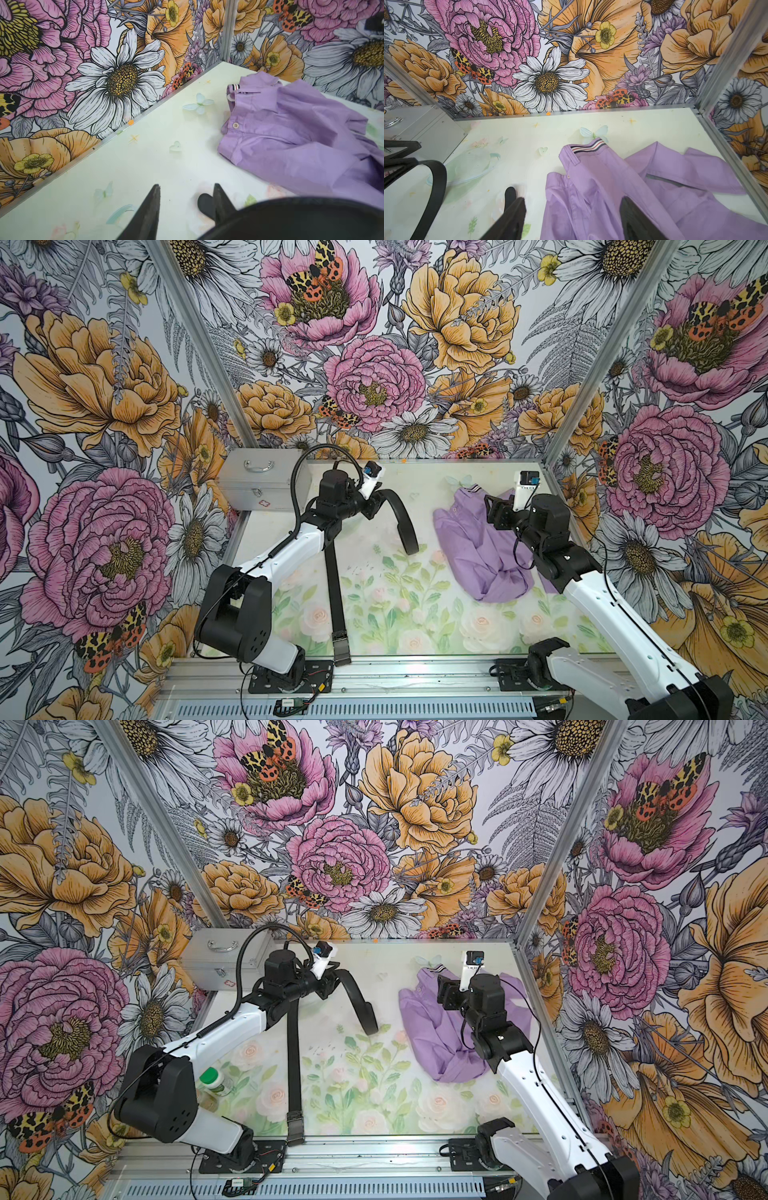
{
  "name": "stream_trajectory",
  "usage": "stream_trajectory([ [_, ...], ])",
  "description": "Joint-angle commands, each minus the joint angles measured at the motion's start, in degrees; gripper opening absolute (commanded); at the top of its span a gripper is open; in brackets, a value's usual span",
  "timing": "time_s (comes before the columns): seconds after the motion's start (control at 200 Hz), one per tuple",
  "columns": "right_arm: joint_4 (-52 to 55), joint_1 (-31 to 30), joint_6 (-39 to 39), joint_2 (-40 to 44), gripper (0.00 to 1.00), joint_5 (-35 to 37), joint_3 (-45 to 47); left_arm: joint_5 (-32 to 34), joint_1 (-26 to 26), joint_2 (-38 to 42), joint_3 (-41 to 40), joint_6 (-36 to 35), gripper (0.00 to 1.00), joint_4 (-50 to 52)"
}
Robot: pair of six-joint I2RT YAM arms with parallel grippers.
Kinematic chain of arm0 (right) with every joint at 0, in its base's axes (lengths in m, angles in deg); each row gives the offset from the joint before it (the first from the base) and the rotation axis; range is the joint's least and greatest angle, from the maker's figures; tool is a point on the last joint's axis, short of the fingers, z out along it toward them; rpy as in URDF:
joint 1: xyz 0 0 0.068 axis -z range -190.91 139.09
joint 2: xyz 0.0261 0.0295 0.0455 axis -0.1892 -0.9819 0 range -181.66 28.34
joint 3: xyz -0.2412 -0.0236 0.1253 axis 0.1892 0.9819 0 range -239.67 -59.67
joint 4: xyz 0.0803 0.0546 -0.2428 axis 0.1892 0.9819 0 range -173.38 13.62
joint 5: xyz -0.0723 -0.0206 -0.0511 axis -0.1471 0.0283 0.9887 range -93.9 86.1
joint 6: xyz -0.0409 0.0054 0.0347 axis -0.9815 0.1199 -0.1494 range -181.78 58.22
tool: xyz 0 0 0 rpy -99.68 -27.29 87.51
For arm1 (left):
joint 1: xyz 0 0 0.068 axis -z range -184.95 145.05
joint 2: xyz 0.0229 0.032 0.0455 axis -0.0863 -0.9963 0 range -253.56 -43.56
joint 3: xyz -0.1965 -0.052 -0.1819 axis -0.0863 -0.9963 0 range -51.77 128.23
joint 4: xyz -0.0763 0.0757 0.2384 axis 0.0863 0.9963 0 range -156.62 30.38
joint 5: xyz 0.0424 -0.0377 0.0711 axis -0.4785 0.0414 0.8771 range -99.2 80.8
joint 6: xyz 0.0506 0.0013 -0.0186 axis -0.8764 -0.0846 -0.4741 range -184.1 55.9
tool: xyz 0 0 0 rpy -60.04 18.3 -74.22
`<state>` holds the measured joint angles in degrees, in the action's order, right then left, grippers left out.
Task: Remove the belt from the trousers
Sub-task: Place the belt at the center of the board.
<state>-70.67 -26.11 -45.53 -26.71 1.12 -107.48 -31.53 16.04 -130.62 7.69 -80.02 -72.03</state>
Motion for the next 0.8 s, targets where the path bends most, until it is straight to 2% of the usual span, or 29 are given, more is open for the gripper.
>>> stream_trajectory([
  [0.0,-0.1,0.7,-2.1,2.8,0.75,4.7,1.4,3.0,-0.8,-2.0,2.1,-1.2,0.57,-1.8],
  [0.07,-0.1,0.9,-2.2,3.9,0.75,5.1,2.1,2.5,-1.0,-3.2,4.0,-0.9,0.67,-1.3],
  [0.125,-0.1,1.0,-2.4,4.9,0.76,5.4,2.7,2.5,-0.9,-3.7,5.6,-0.8,0.86,-0.4],
  [0.145,-0.1,1.1,-2.4,5.2,0.76,5.6,2.9,2.4,-0.8,-3.7,6.2,-0.8,0.97,0.0],
  [0.155,-0.1,1.1,-2.4,5.3,0.76,5.8,3.1,2.4,-0.8,-3.7,6.4,-0.8,0.98,0.1],
  [0.37,-0.5,2.1,-3.3,7.1,0.85,8.5,5.3,4.0,-1.2,-1.2,10.0,-3.2,0.99,7.0],
  [0.46,-1.9,2.7,-3.8,7.6,0.91,10.9,6.9,5.3,-2.6,0.1,10.3,-1.3,0.99,10.0],
  [0.565,-5.5,3.6,-4.2,8.9,0.99,15.2,10.7,10.9,-4.8,2.1,7.8,4.8,0.99,10.7],
  [0.695,-15.7,5.1,-5.1,11.9,1.00,22.7,20.7,20.1,-7.4,6.0,1.4,12.3,0.99,10.8],
  [0.795,-24.2,6.5,-5.6,13.6,1.00,27.5,28.0,25.3,-8.5,9.6,-5.6,13.4,0.99,9.6],
])
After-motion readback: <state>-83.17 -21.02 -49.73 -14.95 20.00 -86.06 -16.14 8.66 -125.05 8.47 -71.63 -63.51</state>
